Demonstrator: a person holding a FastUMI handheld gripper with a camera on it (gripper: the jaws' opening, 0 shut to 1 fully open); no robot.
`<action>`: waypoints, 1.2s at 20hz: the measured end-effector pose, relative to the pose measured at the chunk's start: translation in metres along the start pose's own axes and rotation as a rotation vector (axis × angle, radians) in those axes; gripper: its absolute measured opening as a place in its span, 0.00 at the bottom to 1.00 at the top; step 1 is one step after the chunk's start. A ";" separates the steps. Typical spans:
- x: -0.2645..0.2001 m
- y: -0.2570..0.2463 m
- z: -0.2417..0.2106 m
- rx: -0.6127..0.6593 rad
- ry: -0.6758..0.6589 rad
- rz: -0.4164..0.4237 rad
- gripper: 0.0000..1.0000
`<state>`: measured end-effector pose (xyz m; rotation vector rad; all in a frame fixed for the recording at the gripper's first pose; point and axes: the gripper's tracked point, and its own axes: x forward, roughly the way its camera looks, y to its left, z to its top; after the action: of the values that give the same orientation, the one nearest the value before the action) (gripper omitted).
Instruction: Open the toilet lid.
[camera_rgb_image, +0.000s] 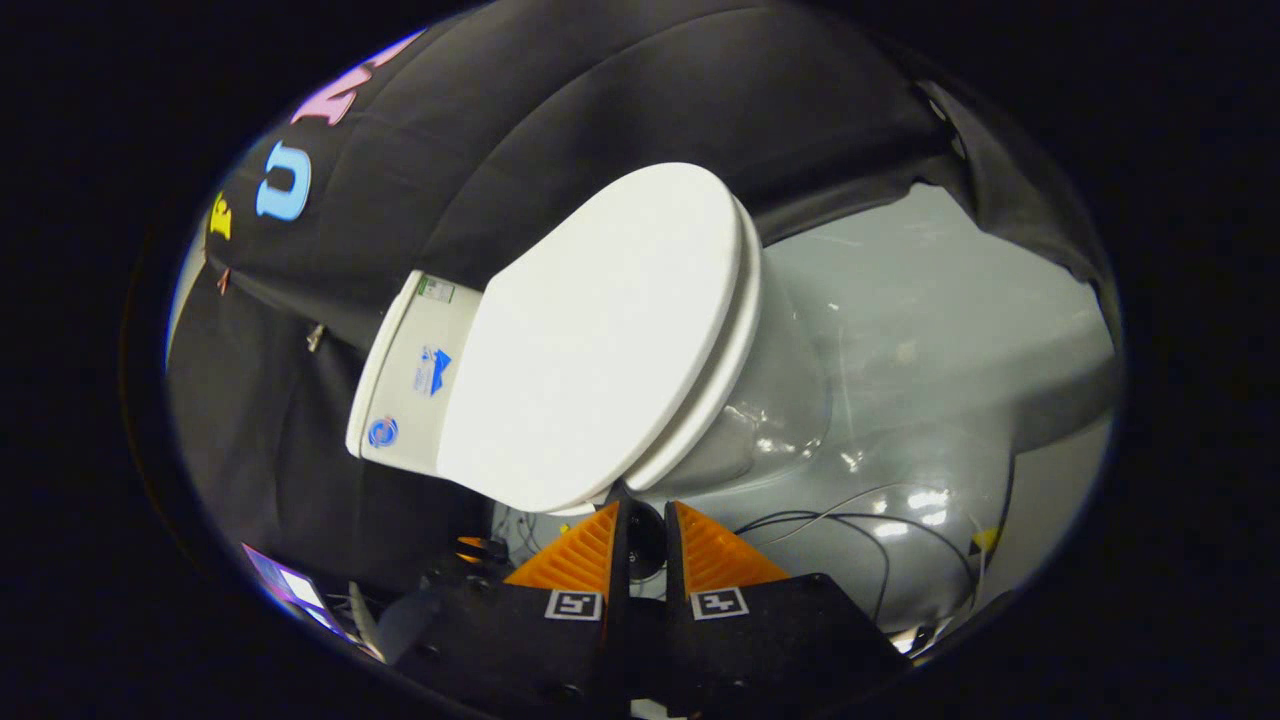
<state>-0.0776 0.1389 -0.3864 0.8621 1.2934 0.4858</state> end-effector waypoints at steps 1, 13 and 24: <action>0.001 0.002 0.003 0.041 0.008 0.011 0.14; -0.001 0.004 -0.008 0.093 0.092 0.069 0.05; -0.048 0.088 0.006 0.049 0.084 0.278 0.05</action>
<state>-0.0701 0.1553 -0.2880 1.0787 1.2720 0.7184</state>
